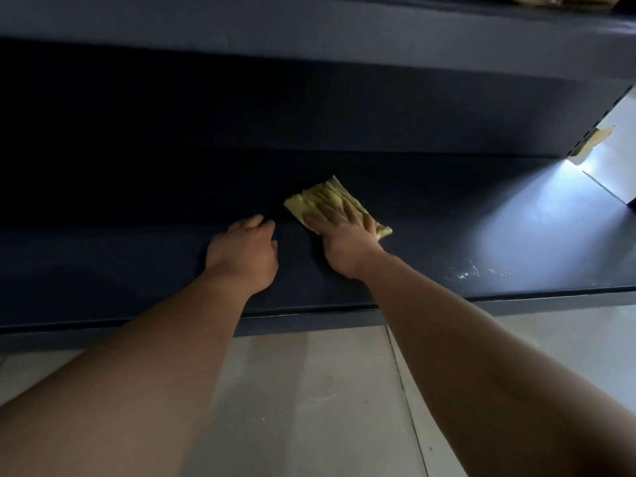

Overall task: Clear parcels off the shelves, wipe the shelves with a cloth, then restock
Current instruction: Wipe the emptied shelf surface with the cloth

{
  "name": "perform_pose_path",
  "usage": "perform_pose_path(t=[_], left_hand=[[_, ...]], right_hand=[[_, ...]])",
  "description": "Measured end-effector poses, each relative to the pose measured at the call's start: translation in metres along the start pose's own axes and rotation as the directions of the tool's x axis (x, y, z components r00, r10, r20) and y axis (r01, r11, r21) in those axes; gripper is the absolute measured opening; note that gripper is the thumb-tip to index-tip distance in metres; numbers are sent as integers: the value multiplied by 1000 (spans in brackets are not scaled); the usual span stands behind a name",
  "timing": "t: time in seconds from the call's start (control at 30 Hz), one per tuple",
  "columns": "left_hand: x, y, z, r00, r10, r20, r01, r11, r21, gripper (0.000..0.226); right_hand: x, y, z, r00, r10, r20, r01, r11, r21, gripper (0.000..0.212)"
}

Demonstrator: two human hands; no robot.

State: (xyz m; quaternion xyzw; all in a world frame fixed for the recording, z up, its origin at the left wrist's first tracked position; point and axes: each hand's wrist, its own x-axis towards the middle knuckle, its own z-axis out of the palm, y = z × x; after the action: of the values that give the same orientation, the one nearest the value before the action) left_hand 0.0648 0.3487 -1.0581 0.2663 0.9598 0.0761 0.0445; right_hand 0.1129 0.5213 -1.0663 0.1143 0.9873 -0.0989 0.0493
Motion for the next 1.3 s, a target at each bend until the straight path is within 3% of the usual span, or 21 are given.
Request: perform_pose_path(t=[0.1,0.2,0.4,0.6,0.73,0.83,1.0,1.3], left_hand=[[11,14,6,1000,-21,-10,22,997,73,49],[24,31,12,999,-44,22,42,995,90,49],[36,33,17,998,-47,47,42,993,108,48],[40,38,3,983,-76,166,71,997,37,50],[42,37,5,994,-47,95,41,998,55,48],[54,42,8,996,-24,85,15,995,103,49],[67,48,13,994,-18,108,5,993,121,50],[73,52,9,980,-56,190,46,997,57,53]], right_hand=[[32,-3,0,997,65,35,-65,998,-10,63],[41,19,-2,985,168,-28,-167,986,15,65],[26,86,-16,908,412,-74,-409,911,54,65],[22,52,-5,971,240,-21,-239,971,26,55],[50,31,-7,996,82,38,-82,997,-4,53],[83,26,-11,995,81,64,-79,997,-24,58],[99,50,-18,970,240,30,-240,970,21,68],[30,129,-28,826,558,72,-561,828,19,63]])
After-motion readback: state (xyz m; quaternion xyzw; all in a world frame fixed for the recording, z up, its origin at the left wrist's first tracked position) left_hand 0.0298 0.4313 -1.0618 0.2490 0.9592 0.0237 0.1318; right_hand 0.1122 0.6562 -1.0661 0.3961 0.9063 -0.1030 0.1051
